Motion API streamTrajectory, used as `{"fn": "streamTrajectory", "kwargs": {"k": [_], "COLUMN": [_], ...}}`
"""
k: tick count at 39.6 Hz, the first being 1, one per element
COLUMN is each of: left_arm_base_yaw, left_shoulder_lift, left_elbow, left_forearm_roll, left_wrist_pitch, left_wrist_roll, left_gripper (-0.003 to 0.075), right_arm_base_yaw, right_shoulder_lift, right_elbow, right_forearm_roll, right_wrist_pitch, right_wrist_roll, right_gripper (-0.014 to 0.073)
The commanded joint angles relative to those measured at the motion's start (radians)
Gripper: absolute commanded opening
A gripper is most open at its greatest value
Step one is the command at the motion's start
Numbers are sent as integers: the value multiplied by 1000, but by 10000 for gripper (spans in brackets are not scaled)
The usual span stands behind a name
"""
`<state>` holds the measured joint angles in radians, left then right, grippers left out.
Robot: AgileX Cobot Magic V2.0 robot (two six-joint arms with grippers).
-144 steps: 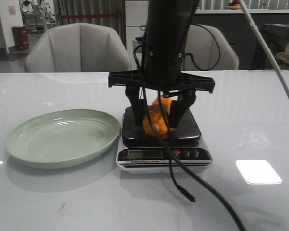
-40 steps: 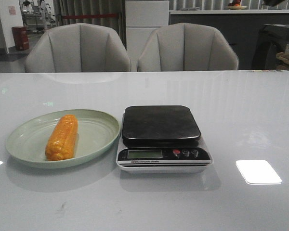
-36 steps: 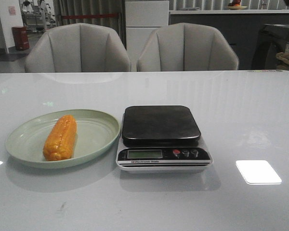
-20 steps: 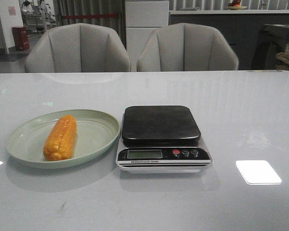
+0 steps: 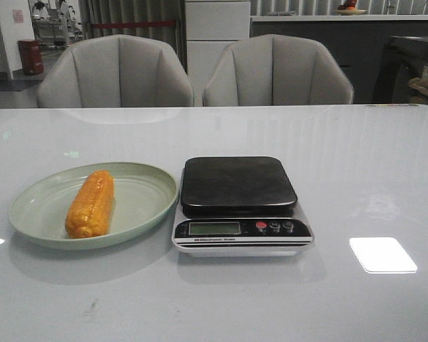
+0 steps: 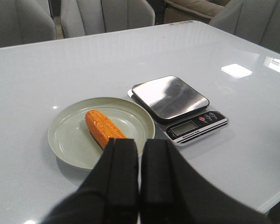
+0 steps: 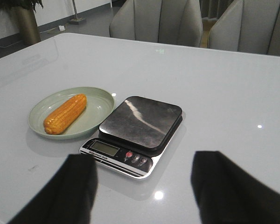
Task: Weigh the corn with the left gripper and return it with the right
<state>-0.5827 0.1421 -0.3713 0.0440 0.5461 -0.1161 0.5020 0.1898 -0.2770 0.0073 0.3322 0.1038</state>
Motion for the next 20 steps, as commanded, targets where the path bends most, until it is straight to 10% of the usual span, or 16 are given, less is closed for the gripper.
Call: {"fn": "streamTrajectory", "kwargs": {"k": [1,3,20], "left_arm_base_yaw": [0,0,0], "left_shoulder_lift": [11,11,11], "left_elbow": [-27,-27,-27], "left_forearm_roll": [1,1,1], "left_wrist_pitch": [-76,-76,-76], "left_wrist_roll": [-2,-2,-2], "left_gripper": [113,113,113], "right_arm_base_yaw": [-5,-5,-5], "right_shoulder_lift": [7,7,7], "right_elbow": [-28,-28,-28], "right_forearm_roll": [-15,-16,-15], "right_wrist_pitch": [-95,-93,-92], "right_wrist_roll": [-11,-11,-11], "right_gripper": [297,115,166]}}
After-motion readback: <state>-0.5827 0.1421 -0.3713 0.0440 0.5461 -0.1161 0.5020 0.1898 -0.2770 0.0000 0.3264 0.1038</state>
